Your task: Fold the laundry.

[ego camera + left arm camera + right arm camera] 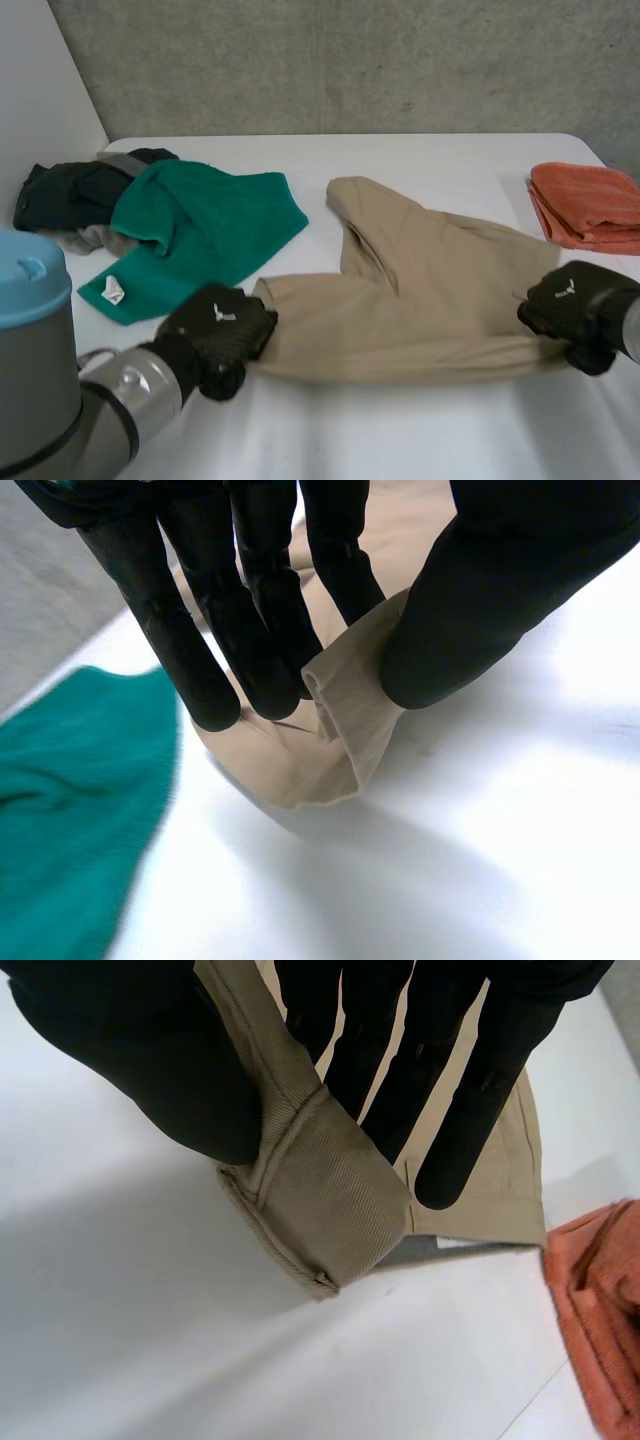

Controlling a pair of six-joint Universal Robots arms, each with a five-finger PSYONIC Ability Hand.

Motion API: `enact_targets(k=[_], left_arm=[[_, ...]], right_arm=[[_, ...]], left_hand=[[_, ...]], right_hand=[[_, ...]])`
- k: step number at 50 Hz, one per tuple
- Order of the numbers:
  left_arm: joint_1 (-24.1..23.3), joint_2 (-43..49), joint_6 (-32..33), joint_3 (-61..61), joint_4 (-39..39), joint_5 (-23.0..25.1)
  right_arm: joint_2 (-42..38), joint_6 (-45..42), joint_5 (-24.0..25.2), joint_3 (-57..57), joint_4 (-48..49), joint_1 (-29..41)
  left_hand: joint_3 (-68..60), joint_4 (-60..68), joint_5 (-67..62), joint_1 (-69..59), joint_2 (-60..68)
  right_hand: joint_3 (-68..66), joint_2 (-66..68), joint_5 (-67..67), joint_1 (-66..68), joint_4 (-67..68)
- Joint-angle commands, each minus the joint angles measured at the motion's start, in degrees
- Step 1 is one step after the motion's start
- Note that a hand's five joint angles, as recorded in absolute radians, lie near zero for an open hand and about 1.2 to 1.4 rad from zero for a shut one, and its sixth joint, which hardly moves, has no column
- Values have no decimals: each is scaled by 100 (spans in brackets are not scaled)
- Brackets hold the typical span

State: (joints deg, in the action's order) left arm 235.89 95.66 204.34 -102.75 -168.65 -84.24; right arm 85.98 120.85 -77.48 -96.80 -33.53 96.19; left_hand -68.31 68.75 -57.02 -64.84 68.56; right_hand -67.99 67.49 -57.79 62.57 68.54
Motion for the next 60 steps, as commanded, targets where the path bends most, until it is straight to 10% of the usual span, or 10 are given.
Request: enact_targets(k=[1, 14, 23, 58, 60], left_arm=[[-157, 418, 1, 228, -291, -4], [27, 2203, 493, 3293, -2900, -628], [343, 2159, -499, 4870, -6029, -1488], [370, 1175, -351, 80, -3764, -743], [370, 1148, -368, 45, -3746, -743]], right_arm=[[-151, -36, 110, -190, 425, -91], [-1742, 1738, -355, 2769, 2042, 119], [-1646, 3989, -663, 4161, 5712, 445], [-2798, 2039, -602, 1946, 2949, 805], [-2535, 2100, -585, 1841, 2730, 814]], left_hand=[[-1169, 1125, -1298, -1516, 1144], [-1169, 1125, -1298, -1516, 1144], [-1169, 1125, -1298, -1516, 1144], [-1169, 1125, -1298, -1516, 1144], [1200, -1244, 1070, 852, -1225]], right_hand=[[-1201, 1251, -1221, 1743, 1146], [-1201, 1251, -1221, 1743, 1146], [-1201, 1251, -1221, 1743, 1146], [-1201, 1251, -1221, 1743, 1146], [-1201, 1251, -1221, 1743, 1146]])
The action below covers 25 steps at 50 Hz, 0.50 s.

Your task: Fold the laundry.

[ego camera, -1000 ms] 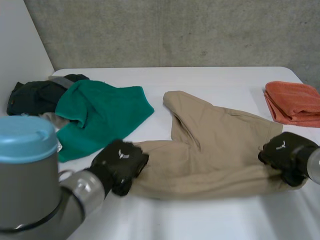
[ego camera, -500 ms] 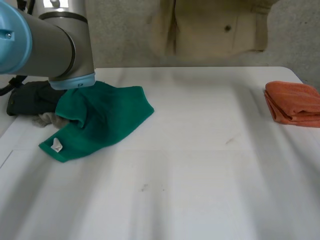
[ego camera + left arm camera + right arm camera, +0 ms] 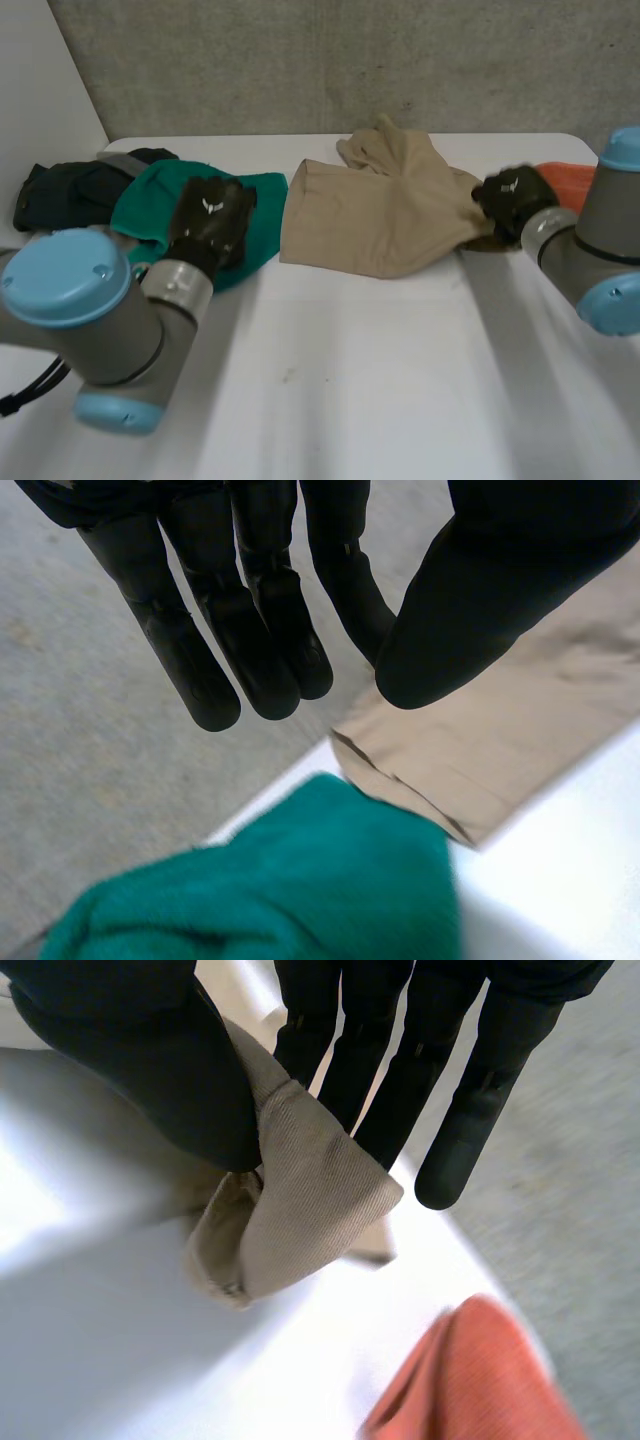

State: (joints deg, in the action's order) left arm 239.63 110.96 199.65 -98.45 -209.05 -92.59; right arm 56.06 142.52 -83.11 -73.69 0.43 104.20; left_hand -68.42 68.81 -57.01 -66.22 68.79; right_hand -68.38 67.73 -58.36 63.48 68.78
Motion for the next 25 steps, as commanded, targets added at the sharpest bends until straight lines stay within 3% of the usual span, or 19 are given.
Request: enact_targets(k=[1, 2, 7, 15, 25], left_arm=[[5, -373, 83, -385, 304, 84], [5, -356, 74, -377, 304, 57], [-65, -128, -128, -166, 260, 66], [-487, 1085, -927, 940, 382, -22], [-716, 2333, -1701, 2575, 1419, -136]], right_arm=[[537, -58, -13, -497, -719, 21], [598, -40, -13, -524, -746, 21], [932, 372, -4, -559, -773, 301], [1854, 1119, -4, -235, -790, 969], [2559, 1507, -30, -23, -808, 1594]], left_hand=[[4909, -4948, 4767, 4689, -4946], [5842, -5881, 5701, 5622, -5879], [5771, -5810, 5629, 5550, -5807], [5670, -5709, 5528, 5450, -5706], [5619, -5658, 5477, 5399, -5656]], right_hand=[[-1162, 1227, -1164, 1652, 1122], [-1162, 1227, -1164, 1652, 1122], [-1162, 1227, -1164, 1652, 1122], [-1162, 1227, -1164, 1652, 1122], [-1162, 1227, -1164, 1652, 1122]])
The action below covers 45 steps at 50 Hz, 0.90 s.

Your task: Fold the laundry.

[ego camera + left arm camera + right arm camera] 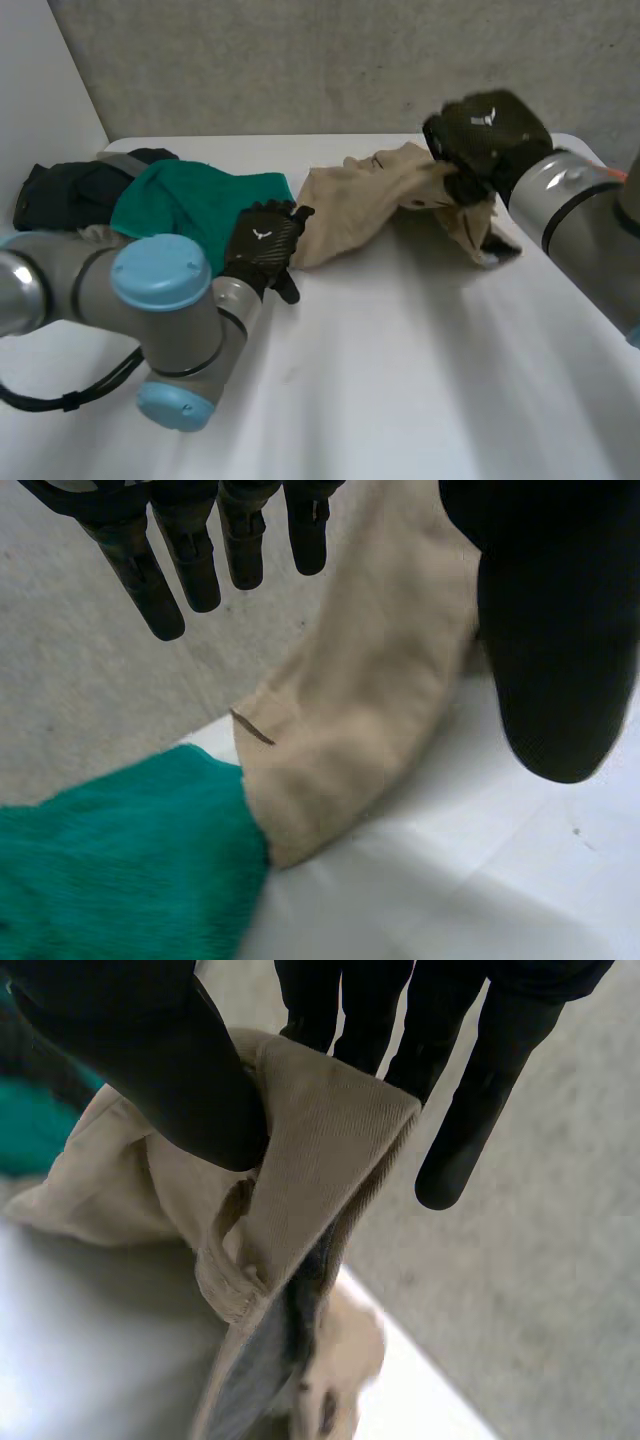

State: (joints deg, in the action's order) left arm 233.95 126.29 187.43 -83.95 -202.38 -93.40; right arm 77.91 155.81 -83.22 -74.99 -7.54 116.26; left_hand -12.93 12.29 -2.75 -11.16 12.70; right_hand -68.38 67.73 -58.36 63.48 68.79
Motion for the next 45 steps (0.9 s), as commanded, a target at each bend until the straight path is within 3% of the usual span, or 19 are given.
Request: enact_targets(k=[1, 4, 8, 12, 15, 20, 24, 25, 31, 38, 45], left_arm=[[-156, 879, -540, 1275, 839, -64], [-157, 1274, -848, 1829, 1156, -195], [-139, 1495, -1094, 2208, 1446, -738], [-69, 1224, -1068, 2112, 1499, -1469], [220, 390, -1059, 1629, 1482, -1646], [748, -1210, -954, 645, 1455, -1076], [942, -2485, -506, 12, 1438, -355], [1099, -3200, -157, -250, 1412, -49], [1372, -4400, 469, -525, 1403, 523], [1408, -4307, 637, -499, 1499, 701], [1408, -2858, 1207, -26, 1464, 683]], right_arm=[[444, 177, -28, 107, -11, 475], [506, 186, -63, 98, -11, 564], [550, 169, -89, 10, -10, 494], [550, 142, -72, -60, -37, 468], [532, 81, -63, -78, -28, 327], [550, -24, -45, 36, -54, -235], [734, -270, -28, 274, -248, -429], [787, -314, -28, 317, -317, -455], [972, -675, -19, 801, -1020, -710], [727, -947, 7, 1293, -1803, -921], [-493, -1018, -72, 1845, -1821, -921]], left_hand=[[53, 11, 35, -124, -30], [-617, 680, -634, -794, 639], [-6689, 6752, -6706, -6866, 6711], [-6707, 6771, -6725, -6884, 6730], [-6707, 6771, -6725, -6884, 6730], [-6707, 6771, -6725, -6884, 6730], [-6707, 6771, -6725, -6884, 6730], [-6707, 6771, -6725, -6884, 6730], [-6707, 6771, -6725, -6884, 6730], [-6707, 6771, -6725, -6884, 6730], [-6707, 6771, -6725, -6884, 6730]], right_hand=[[-1162, 1227, -1164, 1652, 1121], [-1162, 1227, -1164, 1652, 1121], [-1162, 1227, -1164, 1652, 1121], [-1162, 1227, -1164, 1652, 1121], [-1162, 1227, -1164, 1652, 1121], [-1162, 1227, -1164, 1652, 1121], [-1162, 1227, -1164, 1652, 1121], [-1162, 1227, -1164, 1652, 1121], [-1162, 1227, -1164, 1652, 1121], [-1162, 1227, -1164, 1652, 1121], [-1162, 1227, -1164, 1652, 1121]])
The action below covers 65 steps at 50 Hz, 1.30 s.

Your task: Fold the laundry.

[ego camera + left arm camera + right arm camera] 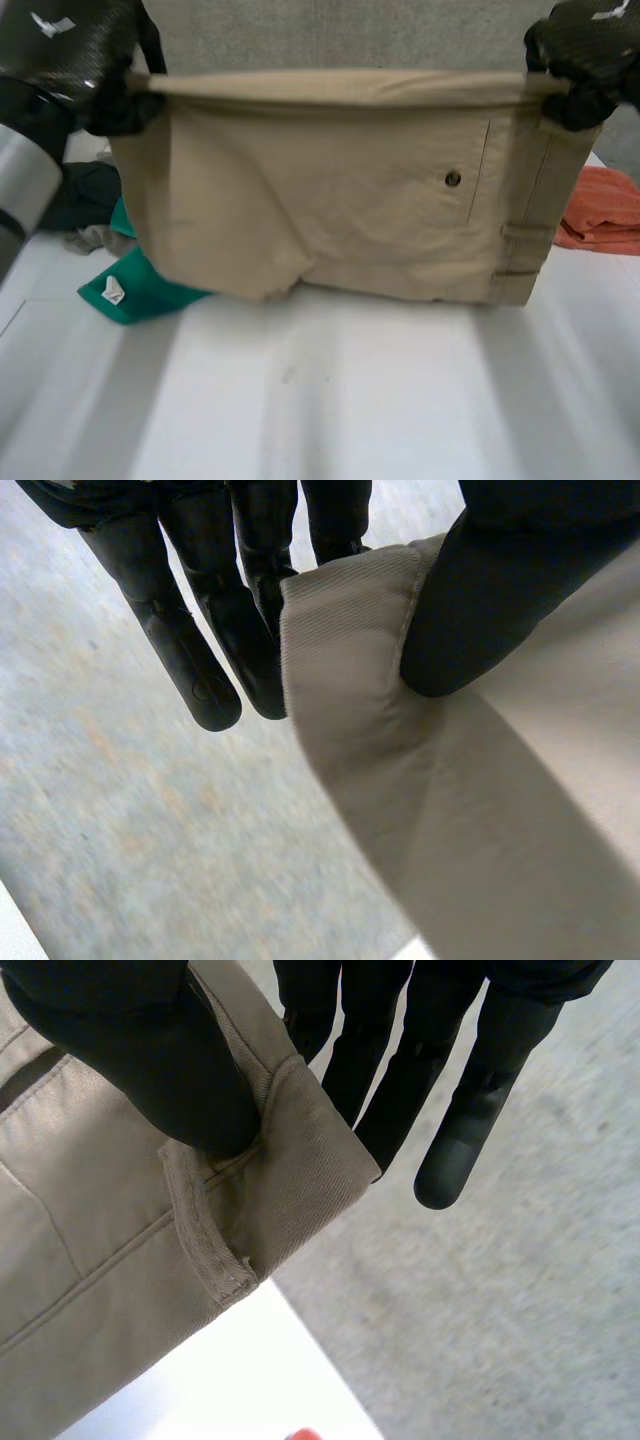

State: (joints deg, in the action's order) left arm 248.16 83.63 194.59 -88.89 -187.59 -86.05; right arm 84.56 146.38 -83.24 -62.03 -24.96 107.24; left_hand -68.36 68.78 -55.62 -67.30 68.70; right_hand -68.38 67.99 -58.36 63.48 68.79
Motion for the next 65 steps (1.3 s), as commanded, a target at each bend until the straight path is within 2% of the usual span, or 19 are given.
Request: enact_targets(k=[1, 4, 5, 8, 11, 12, 16, 18, 20, 27, 34, 42, 50, 53, 58, 62, 63, 65], left_arm=[[-22, 1871, 718, 783, -23, -69], [-65, 2568, 1079, 1460, -32, -96], [-101, 2953, 1307, 2028, -41, -122], [-232, 3387, 1528, 2936, -102, -157], [-391, 3642, 1494, 3974, -689, -184], [-426, 3651, 1424, 4255, -1248, -201], [-444, 3581, 1161, 4302, -2751, -394], [-435, 3546, 1116, 4302, -3177, -526], [-444, 3476, 1133, 4223, -3240, -719], [-453, 3335, 1089, 3643, -2801, -790], [-488, 3238, 1098, 2458, -2651, -746], [-663, 3318, 1142, 875, -2379, -492], [-655, 2871, 1160, -505, -1607, -210], [-655, 2222, 1212, -1031, -976, -149], [-690, 1298, 1361, -1507, 115, -96], [-742, 515, 1572, -1780, 1476, 0], [-795, 349, 1660, -1807, 1915, 62], [-830, 259, 1748, -1824, 2322, 132]], right_arm=[[-1309, -75, -69, 665, -62, -19], [-1931, -22, -130, 1330, 113, -2], [-2091, -4, -166, 1551, 210, 24], [-2600, 39, -428, 2550, 858, 51], [-2795, 118, -657, 3143, 1562, 69], [-2822, 214, -745, 3379, 2165, 77], [-2752, 408, -807, 3390, 3601, 113], [-2708, 435, -834, 3347, 4006, 121], [-2655, 426, -825, 3250, 4140, 130], [-2690, 426, -764, 2794, 3824, 121], [-2839, 382, -755, 2029, 3446, 95], [-3042, 164, -746, 247, 2761, 60], [-2753, -276, -711, -1003, 1917, 42], [-2059, -645, -711, -1626, 1452, 42], [-892, -1872, -746, -2741, 329, 34], [-65, -2586, -711, -3471, -490, -141], [51, -2667, -685, -3543, -518, -212], [218, -2694, -614, -3623, -466, -317]], left_hand=[[-1164, 1122, -1438, -1270, 1130], [-1164, 1122, -1438, -1270, 1130], [-1164, 1122, -1438, -1270, 1130], [-1164, 1122, -1438, -1270, 1130], [-1164, 1122, -1438, -1270, 1130], [-1164, 1122, -1438, -1270, 1130], [-1164, 1122, -1438, -1270, 1130], [-1164, 1122, -1438, -1270, 1130], [-1164, 1122, -1438, -1270, 1130], [-1164, 1122, -1438, -1270, 1130], [-1164, 1122, -1438, -1270, 1130], [-1164, 1122, -1438, -1270, 1130], [-1164, 1122, -1438, -1270, 1130], [-1164, 1122, -1438, -1270, 1130], [-1164, 1122, -1438, -1270, 1130], [-1164, 1122, -1438, -1270, 1130], [-1164, 1122, -1438, -1270, 1130], [-1164, 1122, -1438, -1270, 1130]], right_hand=[[-1162, 1201, -1164, 1652, 1121], [-1162, 1201, -1164, 1652, 1121], [-1162, 1201, -1164, 1652, 1121], [-1162, 1201, -1164, 1652, 1121], [-1162, 1201, -1164, 1652, 1121], [-1162, 1201, -1164, 1652, 1121], [-1162, 1201, -1164, 1652, 1121], [-1162, 1201, -1164, 1652, 1121], [-1162, 1201, -1164, 1652, 1121], [-1162, 1201, -1164, 1652, 1121], [-1162, 1201, -1164, 1652, 1121], [-1162, 1201, -1164, 1652, 1121], [-1162, 1201, -1164, 1652, 1121], [-1162, 1201, -1164, 1652, 1121], [-1162, 1201, -1164, 1652, 1121], [-1162, 1201, -1164, 1652, 1121], [-1162, 1201, -1164, 1652, 1121], [-1162, 1201, -1164, 1652, 1121]])
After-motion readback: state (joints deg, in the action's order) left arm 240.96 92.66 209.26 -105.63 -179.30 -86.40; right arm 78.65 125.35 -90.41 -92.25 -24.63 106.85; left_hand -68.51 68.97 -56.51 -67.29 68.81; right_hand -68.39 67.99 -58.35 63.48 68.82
